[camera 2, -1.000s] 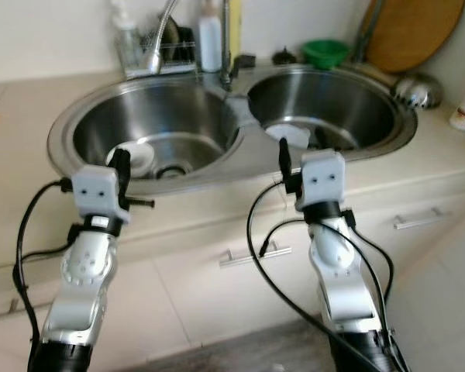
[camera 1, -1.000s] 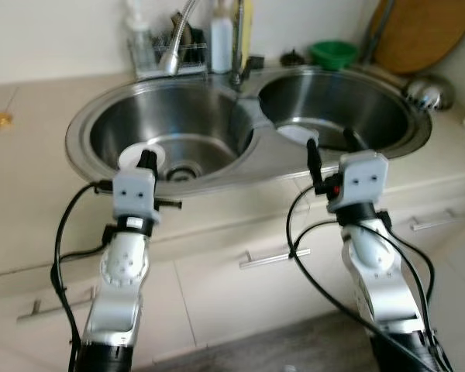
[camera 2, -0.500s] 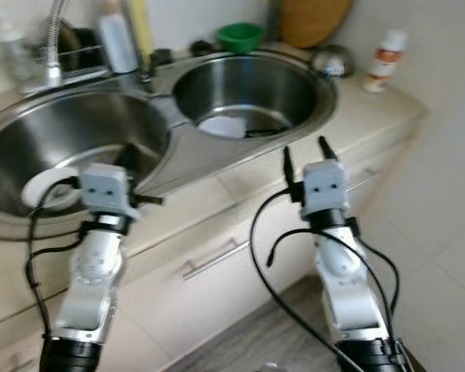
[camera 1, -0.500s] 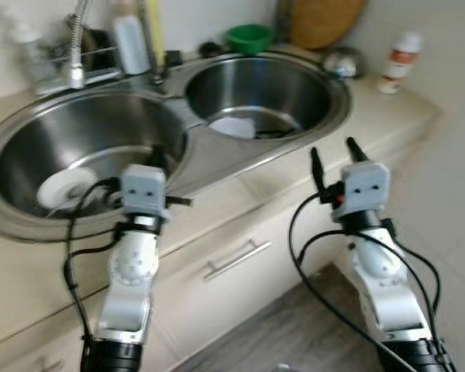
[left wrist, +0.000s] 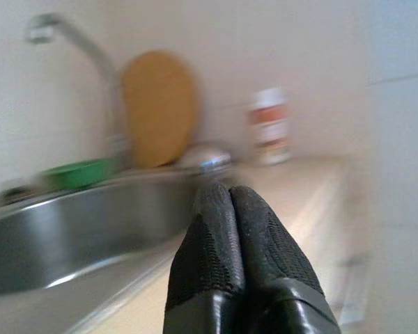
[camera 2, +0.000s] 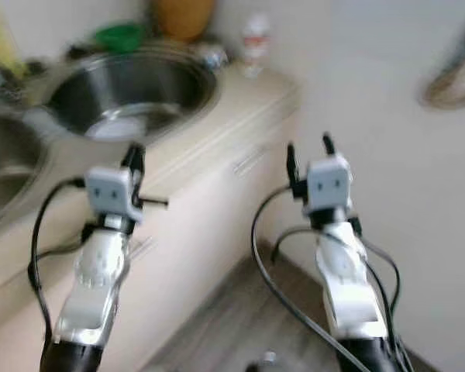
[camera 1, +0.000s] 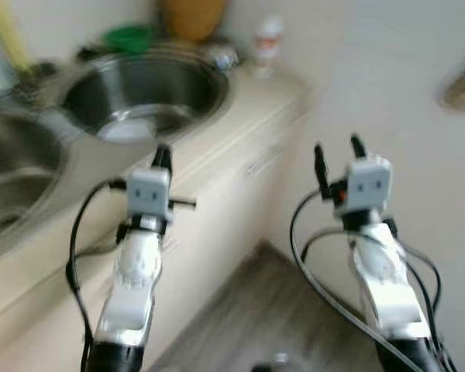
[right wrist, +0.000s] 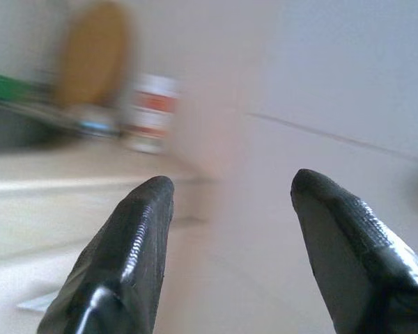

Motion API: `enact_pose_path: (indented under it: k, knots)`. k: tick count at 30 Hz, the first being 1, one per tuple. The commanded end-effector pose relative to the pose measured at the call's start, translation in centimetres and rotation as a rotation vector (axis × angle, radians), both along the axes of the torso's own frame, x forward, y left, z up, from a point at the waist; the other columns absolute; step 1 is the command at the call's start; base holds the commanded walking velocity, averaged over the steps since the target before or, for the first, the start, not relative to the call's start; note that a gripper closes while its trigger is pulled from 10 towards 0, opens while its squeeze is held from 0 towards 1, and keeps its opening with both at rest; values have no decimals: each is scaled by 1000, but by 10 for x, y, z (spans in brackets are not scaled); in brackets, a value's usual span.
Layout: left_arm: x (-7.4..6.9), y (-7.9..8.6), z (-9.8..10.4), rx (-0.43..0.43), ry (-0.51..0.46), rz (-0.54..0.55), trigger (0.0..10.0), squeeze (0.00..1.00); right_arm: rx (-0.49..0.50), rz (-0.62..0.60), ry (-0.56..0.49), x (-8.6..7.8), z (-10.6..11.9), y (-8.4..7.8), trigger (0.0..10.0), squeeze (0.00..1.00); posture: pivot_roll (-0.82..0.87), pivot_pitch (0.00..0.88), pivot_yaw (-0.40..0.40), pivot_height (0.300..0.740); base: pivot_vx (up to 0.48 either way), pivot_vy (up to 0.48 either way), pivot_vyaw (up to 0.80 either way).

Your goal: Kitchen organization

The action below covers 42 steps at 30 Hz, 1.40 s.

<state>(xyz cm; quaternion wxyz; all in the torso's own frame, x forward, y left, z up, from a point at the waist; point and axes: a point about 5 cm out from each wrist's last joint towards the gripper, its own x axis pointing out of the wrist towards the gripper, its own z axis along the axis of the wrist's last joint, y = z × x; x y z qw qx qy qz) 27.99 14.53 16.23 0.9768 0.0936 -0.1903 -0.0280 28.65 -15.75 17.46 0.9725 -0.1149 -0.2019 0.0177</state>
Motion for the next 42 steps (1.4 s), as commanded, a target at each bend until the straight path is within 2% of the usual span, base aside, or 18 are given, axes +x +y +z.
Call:
enact_pose_path:
  k: [1,16,20,27,42]
  knots:
    - [0,7,-1,11,3,19,10000,0,-4,13,-18,-2,3,5,10000,0,12,25,8,740,0,-480,-800]
    - [0,6,-3,-9,19,17,10000,0,-7,-1,-19,-1,2,2,10000,0,7,27,7,740,0,-54,-800]
    - [0,5,-3,-9,21,14,10000,0,-7,-4,-19,-1,2,2,10000,0,6,25,8,740,0,67,0]
    - [0,3,-3,-12,17,1,10000,0,-5,-10,-18,0,1,1,10000,0,4,20,9,740,0,401,0]
    - [-1,2,-5,-20,24,-2,10000,0,-9,-22,-10,0,-2,0,10000,0,4,10,7,740,0,0,0]
